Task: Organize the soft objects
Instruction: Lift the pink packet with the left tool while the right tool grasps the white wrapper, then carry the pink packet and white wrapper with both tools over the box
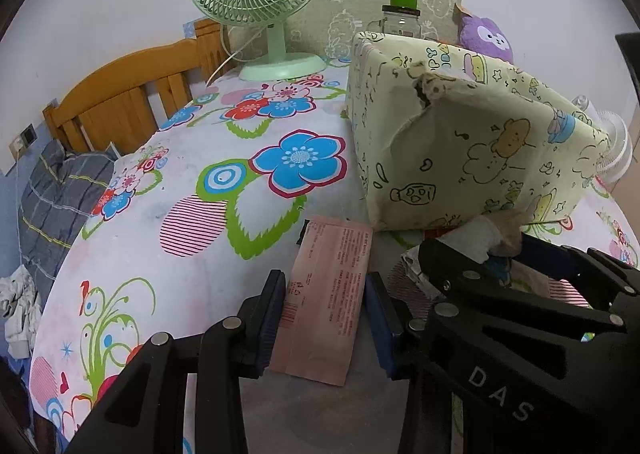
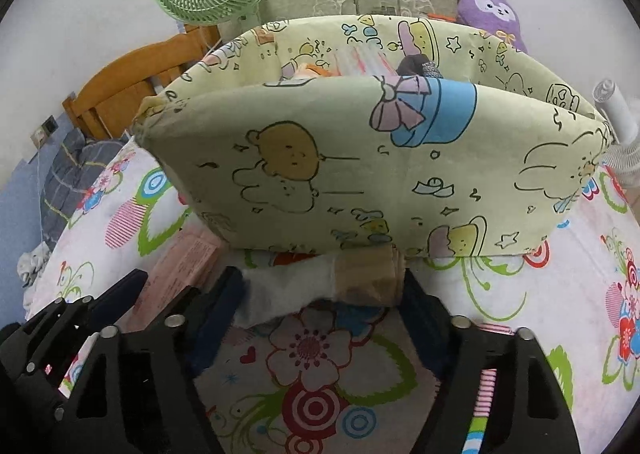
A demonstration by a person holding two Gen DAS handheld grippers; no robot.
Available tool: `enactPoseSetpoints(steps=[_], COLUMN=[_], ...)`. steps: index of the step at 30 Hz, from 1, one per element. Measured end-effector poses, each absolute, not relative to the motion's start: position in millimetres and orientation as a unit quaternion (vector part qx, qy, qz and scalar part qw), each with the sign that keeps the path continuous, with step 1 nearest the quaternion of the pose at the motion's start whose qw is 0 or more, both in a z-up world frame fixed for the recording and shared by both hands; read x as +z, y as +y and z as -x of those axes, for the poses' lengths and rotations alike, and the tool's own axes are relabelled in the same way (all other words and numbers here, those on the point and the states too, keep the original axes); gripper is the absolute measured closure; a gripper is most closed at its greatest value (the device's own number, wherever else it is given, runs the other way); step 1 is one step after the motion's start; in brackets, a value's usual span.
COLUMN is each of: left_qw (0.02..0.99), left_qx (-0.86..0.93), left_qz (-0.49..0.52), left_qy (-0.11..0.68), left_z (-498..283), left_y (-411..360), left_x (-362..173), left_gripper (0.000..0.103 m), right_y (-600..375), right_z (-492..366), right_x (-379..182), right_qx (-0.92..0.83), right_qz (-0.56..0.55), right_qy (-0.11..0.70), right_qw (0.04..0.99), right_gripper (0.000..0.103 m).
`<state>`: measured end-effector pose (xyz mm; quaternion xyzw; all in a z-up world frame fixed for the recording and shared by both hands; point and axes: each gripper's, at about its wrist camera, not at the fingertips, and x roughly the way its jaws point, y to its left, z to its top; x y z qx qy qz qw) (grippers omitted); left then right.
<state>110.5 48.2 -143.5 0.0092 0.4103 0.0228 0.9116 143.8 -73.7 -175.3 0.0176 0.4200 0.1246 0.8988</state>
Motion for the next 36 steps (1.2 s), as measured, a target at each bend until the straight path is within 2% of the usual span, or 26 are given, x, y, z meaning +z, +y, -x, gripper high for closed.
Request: enactPoseSetpoints(steps=[7, 36], left_qw=[0.910, 0.927], left_qx=[0.011, -0.017], left_qz=[-0.003, -0.008], left_qy=[0.414, 0.375], left_z=[-106.0, -70.7], left_y=[45.7, 10.3], left_x=[-142.7, -109.7], left_gripper=[0.062, 0.062], right_y=[-77.3, -122.8], right_z=[-135.6, -90.9], right_x=[-173.6, -140.3], right_qx=[0.143, 0.118], right_qz=[-0.030, -0.061], right_qy=[0.419, 0.378], right_qw=[0.896, 0.916], right_gripper=[0.050, 0.052])
